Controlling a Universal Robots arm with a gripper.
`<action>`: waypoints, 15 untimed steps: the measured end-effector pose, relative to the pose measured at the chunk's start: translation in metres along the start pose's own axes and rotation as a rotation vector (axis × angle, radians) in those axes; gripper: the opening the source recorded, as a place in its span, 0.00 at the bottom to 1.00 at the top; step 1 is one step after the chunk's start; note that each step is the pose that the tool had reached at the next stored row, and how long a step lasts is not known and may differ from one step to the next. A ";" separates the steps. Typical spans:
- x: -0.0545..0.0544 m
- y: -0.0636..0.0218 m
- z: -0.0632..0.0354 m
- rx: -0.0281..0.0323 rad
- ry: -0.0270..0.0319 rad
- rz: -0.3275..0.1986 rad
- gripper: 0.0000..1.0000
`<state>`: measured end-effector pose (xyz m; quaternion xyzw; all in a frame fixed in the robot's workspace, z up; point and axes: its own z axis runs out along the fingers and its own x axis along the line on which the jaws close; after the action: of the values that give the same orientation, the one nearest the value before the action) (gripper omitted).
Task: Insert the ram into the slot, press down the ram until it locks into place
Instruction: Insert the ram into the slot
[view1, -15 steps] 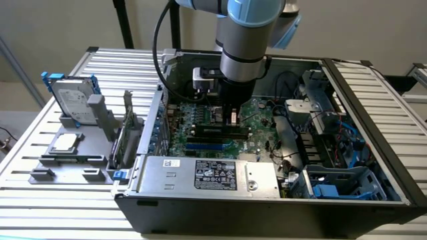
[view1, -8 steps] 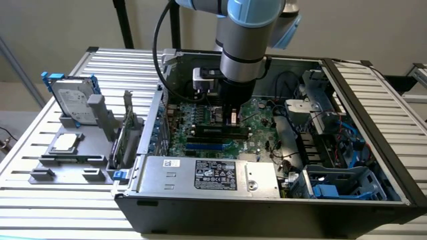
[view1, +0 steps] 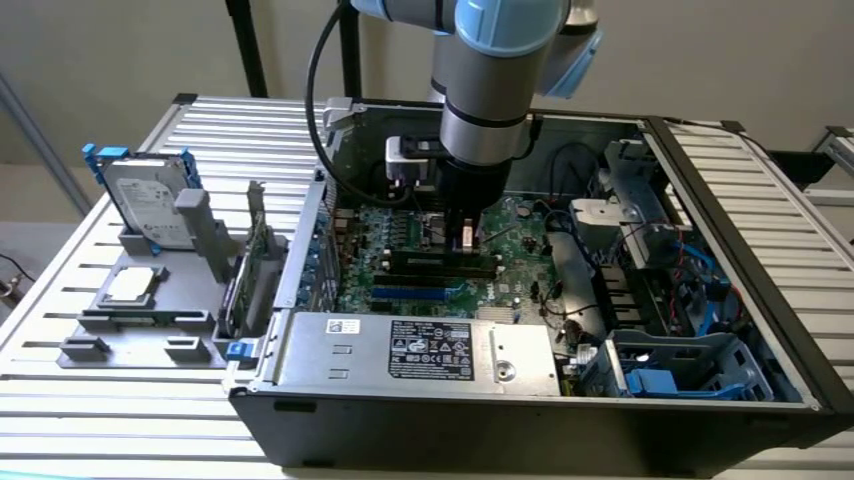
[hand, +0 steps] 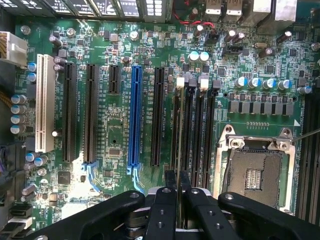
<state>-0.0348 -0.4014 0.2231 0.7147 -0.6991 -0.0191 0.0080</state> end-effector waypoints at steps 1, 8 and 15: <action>0.000 0.0000 0.0001 0.0000 0.0000 0.000 0.13; 0.000 -0.0009 0.0002 0.0000 -0.0002 -0.001 0.13; 0.000 -0.0010 0.0003 0.0000 -0.0001 -0.001 0.13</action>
<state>-0.0339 -0.4014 0.2227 0.7151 -0.6987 -0.0191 0.0079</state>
